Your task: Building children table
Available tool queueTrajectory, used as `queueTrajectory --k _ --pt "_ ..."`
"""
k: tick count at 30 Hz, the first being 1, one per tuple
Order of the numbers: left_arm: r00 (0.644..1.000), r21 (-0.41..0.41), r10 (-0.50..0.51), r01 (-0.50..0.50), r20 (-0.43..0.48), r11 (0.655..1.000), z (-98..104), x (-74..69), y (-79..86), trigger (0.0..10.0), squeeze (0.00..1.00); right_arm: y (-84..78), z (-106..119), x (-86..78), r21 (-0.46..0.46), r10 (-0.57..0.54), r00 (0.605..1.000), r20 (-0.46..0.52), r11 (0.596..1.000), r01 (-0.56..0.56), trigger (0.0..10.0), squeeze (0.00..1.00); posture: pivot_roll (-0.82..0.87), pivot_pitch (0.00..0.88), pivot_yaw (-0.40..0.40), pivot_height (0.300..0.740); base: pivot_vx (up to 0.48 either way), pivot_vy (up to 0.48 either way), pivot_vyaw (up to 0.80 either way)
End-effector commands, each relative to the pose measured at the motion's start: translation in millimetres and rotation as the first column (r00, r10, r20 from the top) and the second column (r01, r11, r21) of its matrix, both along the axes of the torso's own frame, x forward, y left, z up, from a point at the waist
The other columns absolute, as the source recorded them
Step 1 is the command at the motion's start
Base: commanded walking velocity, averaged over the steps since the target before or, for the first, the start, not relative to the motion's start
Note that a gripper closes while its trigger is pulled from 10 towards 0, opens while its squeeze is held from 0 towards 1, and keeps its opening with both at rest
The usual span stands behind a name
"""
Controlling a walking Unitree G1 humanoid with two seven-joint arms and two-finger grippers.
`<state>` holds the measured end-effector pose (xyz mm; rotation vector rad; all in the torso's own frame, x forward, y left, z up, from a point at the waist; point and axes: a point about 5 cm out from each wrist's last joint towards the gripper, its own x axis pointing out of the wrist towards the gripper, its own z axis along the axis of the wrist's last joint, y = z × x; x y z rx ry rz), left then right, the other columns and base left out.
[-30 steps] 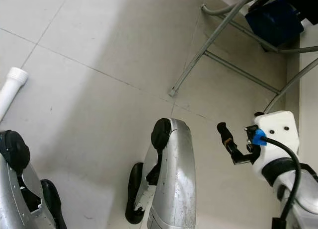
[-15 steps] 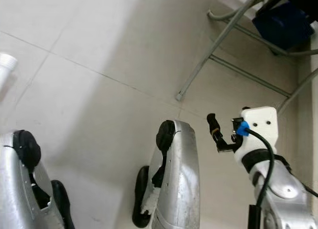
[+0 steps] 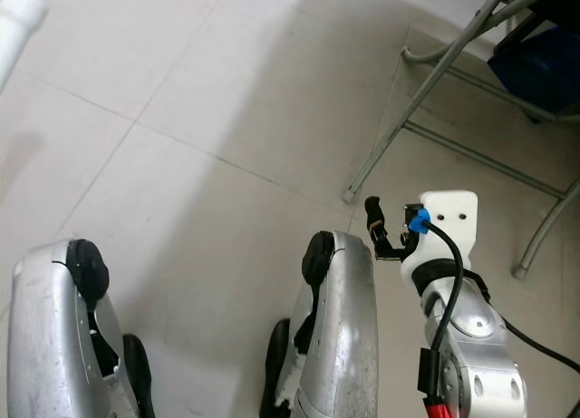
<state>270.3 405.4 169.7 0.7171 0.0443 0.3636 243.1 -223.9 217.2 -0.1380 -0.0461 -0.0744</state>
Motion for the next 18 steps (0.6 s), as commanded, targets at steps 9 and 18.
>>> queueTrajectory --k 9,18 --pt "0.994 -0.006 -0.074 0.075 0.078 0.997 26 13.7 -7.9 10.0 0.00 -1.2 -10 8.5 0.026 -0.047 0.999 0.011 0.999 0.047 10.0 0.00 0.05 0.209 -0.070 0.370 0.000 0.000 0.00" --pt "0.960 0.000 -0.211 0.215 0.183 0.977 46 30.9 -39.8 10.0 0.00 -6.9 -13 15.4 0.025 -0.063 0.998 0.011 0.998 0.062 10.0 0.00 0.06 0.140 -0.060 0.410 0.000 0.000 0.00"
